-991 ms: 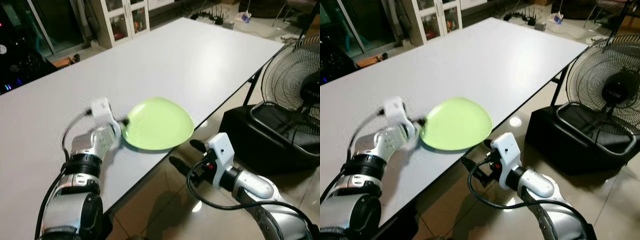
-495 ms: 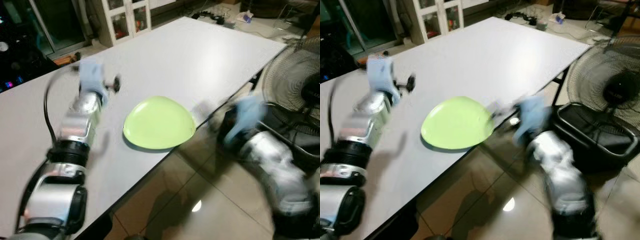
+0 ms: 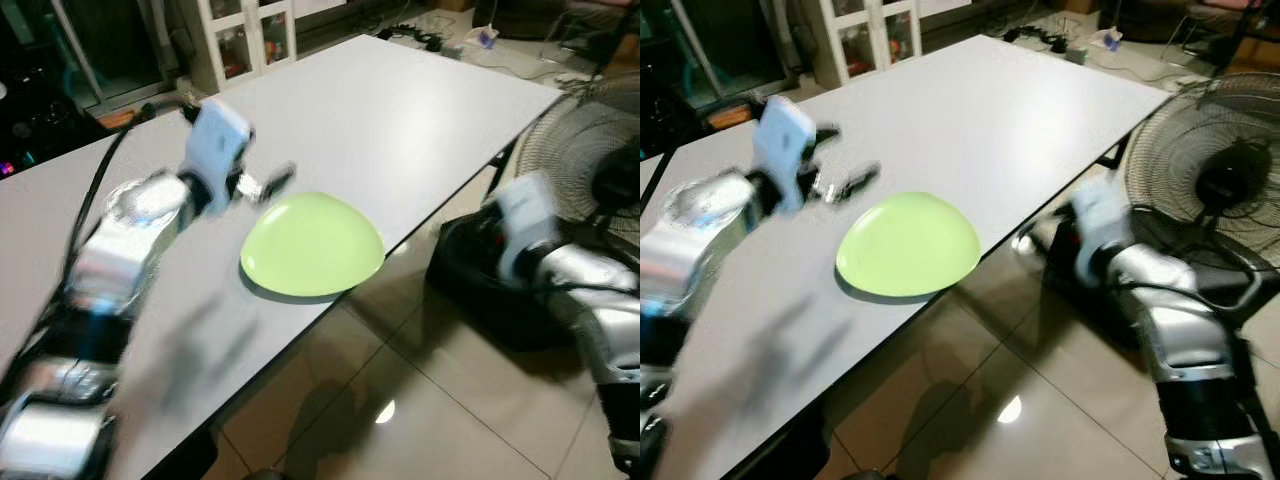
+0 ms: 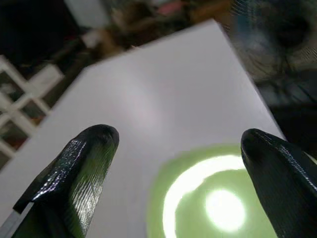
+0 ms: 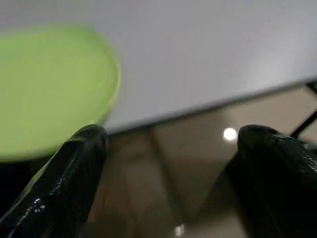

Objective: Setting the table

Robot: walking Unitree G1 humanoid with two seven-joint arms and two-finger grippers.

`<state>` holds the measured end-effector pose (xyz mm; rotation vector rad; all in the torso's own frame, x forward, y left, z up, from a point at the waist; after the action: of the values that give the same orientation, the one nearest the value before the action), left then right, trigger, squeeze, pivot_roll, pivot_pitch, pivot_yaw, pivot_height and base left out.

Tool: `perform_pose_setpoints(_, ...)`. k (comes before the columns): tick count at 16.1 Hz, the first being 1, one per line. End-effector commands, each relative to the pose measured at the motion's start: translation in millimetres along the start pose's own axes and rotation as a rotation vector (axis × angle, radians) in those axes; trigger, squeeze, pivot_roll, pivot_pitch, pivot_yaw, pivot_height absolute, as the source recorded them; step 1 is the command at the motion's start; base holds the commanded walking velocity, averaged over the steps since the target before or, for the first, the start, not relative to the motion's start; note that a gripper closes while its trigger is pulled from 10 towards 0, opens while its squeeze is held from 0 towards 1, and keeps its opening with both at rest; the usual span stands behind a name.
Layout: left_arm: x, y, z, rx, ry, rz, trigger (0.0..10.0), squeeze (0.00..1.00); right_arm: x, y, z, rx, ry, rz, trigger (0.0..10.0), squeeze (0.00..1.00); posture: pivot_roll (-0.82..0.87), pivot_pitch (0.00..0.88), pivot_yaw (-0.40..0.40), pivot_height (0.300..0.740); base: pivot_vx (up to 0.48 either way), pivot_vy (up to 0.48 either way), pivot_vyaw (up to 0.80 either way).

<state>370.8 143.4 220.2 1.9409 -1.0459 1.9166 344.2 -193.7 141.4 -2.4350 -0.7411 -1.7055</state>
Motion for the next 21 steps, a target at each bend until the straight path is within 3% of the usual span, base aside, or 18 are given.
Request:
perform_pose_setpoints(1, -6, 8.4, -8.1, -0.071, -0.053, 0.021, 10.0, 0.0, -8, 0.0, 4.1, -0.001, -0.064, -0.023, 10.0, 0.0, 0.03, 0.0, 0.023, 0.74, 0.0, 0.0, 0.0)
perform_pose_setpoints(3, -6, 13.0, -18.8, -0.106, -0.075, 0.029, 10.0, 0.0, -23, -6.8, 9.5, 0.03, -0.137, -0.039, 10.0, 0.0, 0.04, 0.0, 0.018, 0.74, 0.0, 0.0, 0.0)
perform_pose_setpoints(6, -5, 14.4, -21.4, -0.12, -0.086, 0.031, 10.0, 0.0, -29, -18.9, 19.0, 0.08, -0.155, -0.032, 10.0, 0.0, 0.04, 0.0, 0.013, 0.74, 0.0, 0.0, 0.0)
perform_pose_setpoints(8, -5, 24.1, -24.0, -0.173, -0.102, 0.035, 10.0, 0.0, -33, -29.2, 30.3, 0.106, -0.167, -0.028, 10.0, 0.0, 0.04, 0.0, 0.015, 0.74, 0.0, 0.0, 0.0)
perform_pose_setpoints(11, -4, 28.6, -24.1, -0.187, -0.11, 0.041, 10.0, 0.0, -38, -33.7, 44.2, 0.106, -0.188, -0.031, 10.0, 0.0, 0.05, 0.0, 0.012, 0.74, 0.0, 0.0, 0.0)
perform_pose_setpoints(15, -5, 37.1, -25.3, -0.219, -0.121, 0.048, 10.0, 0.0, -24, -36.3, 61.5, 0.099, -0.141, 0.013, 10.0, 0.0, 0.06, 0.0, 0.002, 0.74, 0.0, 0.0, 0.0)
perform_pose_setpoints(21, -10, 42.6, -24.7, -0.229, -0.147, 0.07, 10.0, 0.0, -26, -48.7, 80.4, 0.122, -0.144, 0.062, 10.0, 0.0, 0.07, 0.0, -0.004, 0.74, 0.0, 0.0, 0.0)
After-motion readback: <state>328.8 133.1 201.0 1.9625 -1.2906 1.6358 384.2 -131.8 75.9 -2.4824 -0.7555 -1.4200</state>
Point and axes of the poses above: a point about 5 cm out from each wrist's last joint towards the gripper, its own z axis pointing out of the wrist towards the gripper, its own x axis along the axis of the wrist's last joint, y = z × x, the point moved 4 cm from there along z, pointing out of the wrist towards the gripper, and after that the axes turned 4 degrees about -z, right-handed, at the moved point
